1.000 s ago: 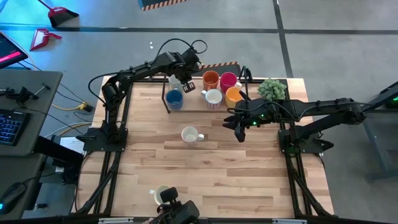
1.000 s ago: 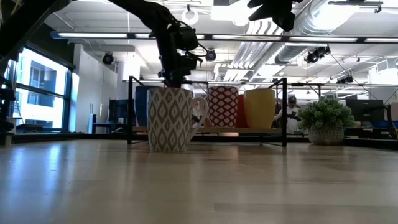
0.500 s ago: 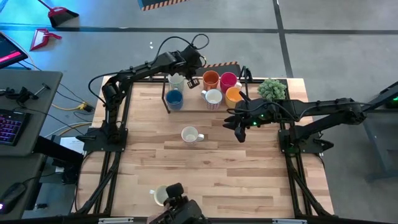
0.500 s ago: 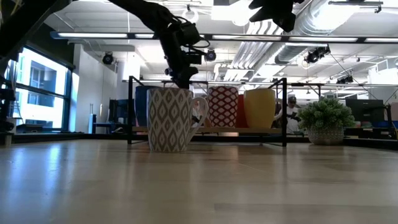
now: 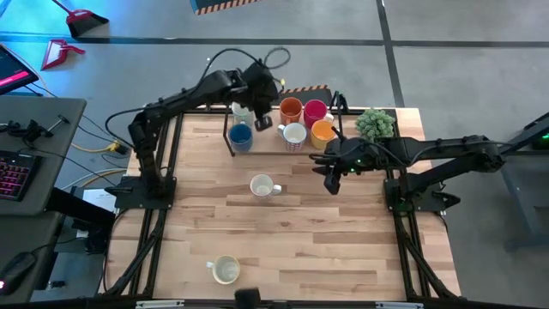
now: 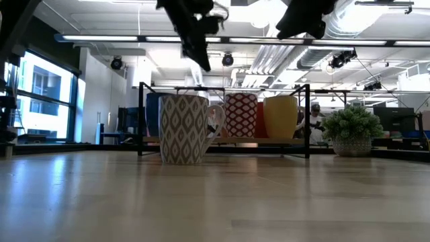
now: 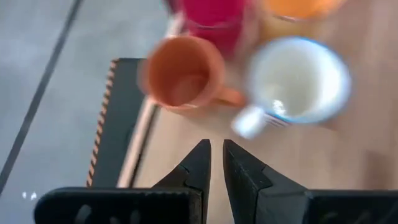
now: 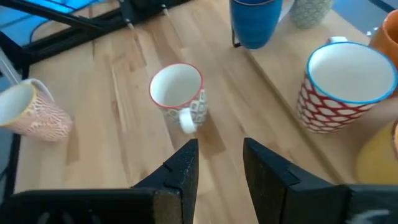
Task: Place coffee mugs
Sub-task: Put the white gray mug on the shelf
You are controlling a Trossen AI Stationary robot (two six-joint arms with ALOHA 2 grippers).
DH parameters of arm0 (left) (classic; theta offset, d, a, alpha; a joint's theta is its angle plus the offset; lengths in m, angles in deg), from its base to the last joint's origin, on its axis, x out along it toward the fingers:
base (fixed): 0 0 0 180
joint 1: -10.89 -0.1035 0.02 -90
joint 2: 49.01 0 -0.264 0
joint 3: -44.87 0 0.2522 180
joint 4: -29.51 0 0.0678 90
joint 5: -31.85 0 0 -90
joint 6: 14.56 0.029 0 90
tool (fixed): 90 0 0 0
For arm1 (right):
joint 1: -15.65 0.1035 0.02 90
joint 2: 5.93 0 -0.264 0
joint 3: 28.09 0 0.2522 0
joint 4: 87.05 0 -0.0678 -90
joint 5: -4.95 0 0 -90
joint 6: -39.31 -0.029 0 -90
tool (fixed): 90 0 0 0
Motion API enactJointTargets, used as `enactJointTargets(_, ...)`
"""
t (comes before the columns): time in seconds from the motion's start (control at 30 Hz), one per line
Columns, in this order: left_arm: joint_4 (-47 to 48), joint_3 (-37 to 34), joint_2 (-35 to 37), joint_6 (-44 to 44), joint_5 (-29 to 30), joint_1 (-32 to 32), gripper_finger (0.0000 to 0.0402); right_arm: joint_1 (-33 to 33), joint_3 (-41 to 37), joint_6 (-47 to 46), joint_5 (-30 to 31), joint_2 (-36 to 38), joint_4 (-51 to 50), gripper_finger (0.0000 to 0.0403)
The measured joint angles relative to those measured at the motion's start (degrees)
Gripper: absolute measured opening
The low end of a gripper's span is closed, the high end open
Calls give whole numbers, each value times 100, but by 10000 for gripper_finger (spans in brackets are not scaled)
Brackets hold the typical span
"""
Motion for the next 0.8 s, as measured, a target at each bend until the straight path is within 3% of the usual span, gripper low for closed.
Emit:
enactJointTargets(0.17, 419, -8, 507, 306, -54, 589, 30, -290, -5, 69, -330, -109, 49, 113)
enactJointTargets(0.37, 781, -220, 1717, 391, -84, 1016, 30, -523, 181, 427, -1093, -828, 648, 127)
enactJointTargets(0.47, 763, -640, 2378, 136, -26, 1184, 30, -438, 719, 918, -1099, -1443, 550, 126)
enactJointTargets(0.6, 755, -1269, 3038, -281, 478, 1575, 30, -426, 1625, 1430, -980, -2332, 9, 126)
enactJointTargets(0.8, 753, -2162, 3688, -643, 968, 2133, 30, -447, 2986, 1593, -785, -3609, -815, 126)
